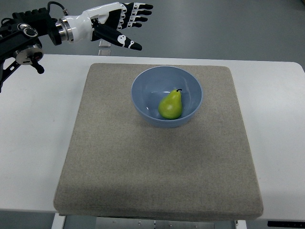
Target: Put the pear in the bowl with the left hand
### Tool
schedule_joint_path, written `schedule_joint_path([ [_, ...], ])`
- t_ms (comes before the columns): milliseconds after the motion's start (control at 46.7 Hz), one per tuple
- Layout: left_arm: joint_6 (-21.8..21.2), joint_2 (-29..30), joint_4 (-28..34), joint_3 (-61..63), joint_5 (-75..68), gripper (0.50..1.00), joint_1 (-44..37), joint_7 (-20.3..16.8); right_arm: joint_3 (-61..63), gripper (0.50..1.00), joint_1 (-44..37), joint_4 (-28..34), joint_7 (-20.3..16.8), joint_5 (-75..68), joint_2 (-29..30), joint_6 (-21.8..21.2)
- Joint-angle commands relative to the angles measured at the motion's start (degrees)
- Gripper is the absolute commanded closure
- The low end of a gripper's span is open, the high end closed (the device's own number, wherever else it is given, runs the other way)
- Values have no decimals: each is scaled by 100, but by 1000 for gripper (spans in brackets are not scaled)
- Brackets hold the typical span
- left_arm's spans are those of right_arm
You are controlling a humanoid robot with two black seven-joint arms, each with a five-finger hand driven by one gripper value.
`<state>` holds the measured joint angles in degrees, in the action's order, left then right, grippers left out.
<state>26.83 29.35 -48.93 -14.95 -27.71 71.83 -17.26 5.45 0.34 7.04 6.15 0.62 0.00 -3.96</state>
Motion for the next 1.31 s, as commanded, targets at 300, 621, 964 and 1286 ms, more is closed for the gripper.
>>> schedule_joint_path([
  [300,666,-17,1149,-34,1646,504,-11,12,0,574,1,-1,0,0,0,0],
  [621,517,-131,1667,-174,2999,504,-248,495,0,574,1,-1,0,0,0,0],
  [964,534,-167,2002,-632,4651,504,-477,1962,0,574,1,-1,0,0,0,0],
  [1286,525,-184,1931,-614,4890,504,-863,2095,0,574,1,-1,0,0,0,0],
])
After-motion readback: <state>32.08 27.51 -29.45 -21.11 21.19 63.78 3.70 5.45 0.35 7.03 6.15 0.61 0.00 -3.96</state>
